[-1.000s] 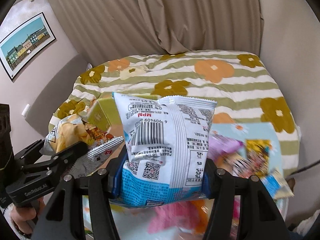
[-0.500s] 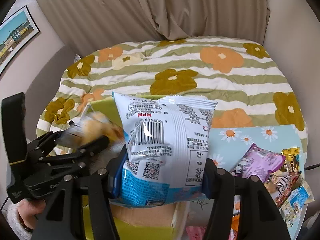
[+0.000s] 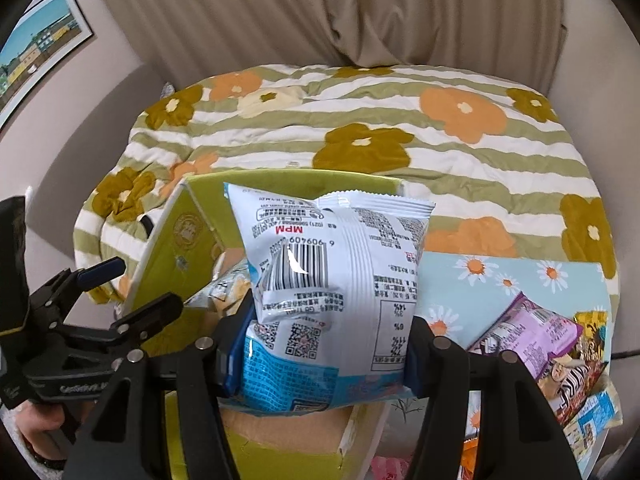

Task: Organize snacks
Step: 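Carry both bags over the box and open both tools to drop them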

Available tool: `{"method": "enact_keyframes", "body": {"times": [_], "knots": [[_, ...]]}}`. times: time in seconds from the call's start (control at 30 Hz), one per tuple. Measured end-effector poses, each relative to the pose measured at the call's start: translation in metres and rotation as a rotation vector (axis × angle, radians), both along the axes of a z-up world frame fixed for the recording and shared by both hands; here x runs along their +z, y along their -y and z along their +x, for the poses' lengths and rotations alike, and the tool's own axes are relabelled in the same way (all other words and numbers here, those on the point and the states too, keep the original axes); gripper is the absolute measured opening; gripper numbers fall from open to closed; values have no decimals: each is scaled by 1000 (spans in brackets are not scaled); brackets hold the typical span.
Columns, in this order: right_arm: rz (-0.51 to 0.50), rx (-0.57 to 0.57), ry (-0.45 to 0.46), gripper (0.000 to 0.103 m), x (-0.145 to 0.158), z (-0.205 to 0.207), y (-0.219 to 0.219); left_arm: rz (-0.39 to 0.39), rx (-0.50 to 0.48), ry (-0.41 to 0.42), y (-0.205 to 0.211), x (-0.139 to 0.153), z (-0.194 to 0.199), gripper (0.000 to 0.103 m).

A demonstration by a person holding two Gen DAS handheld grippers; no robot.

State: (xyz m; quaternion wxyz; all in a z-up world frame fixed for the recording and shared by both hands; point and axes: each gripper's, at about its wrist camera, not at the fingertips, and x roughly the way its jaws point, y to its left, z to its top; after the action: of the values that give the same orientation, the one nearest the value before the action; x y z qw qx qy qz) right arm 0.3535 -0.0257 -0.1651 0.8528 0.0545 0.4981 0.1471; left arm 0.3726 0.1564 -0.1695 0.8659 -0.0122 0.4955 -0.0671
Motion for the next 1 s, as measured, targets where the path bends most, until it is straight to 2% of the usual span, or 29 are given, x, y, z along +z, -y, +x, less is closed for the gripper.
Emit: {"method": "enact_keyframes", "body": {"times": [0.13,0.33,0.4,0.47,0.5,0.67,0.8,1.0], "knots": [[0,35,17,56,5,7,-9,1,30,4,-6,9,-8,102],[-3,101,7,59,-3,26,-25,31,58,26,-10,14,-12,102],[-1,115,10,68,-9,31,-29,34,68,20,-12,11,-13,102],[11,120,14,99,-16,34,-31,35,82,12,-14,7,-14,102],[10,119,15,101,-18,33,-30,35,88,9,-14,5,-16,102],[3,124,-8,101,-23,27,-28,34,99,-23,-15,-6,-23,102],[-6,122,-2,101,-20,22,-25,40,99,-14,-15,-5,-28,102],[-18,122,33,101,2,7,-25,52,90,39,-16,19,-40,102]]}}
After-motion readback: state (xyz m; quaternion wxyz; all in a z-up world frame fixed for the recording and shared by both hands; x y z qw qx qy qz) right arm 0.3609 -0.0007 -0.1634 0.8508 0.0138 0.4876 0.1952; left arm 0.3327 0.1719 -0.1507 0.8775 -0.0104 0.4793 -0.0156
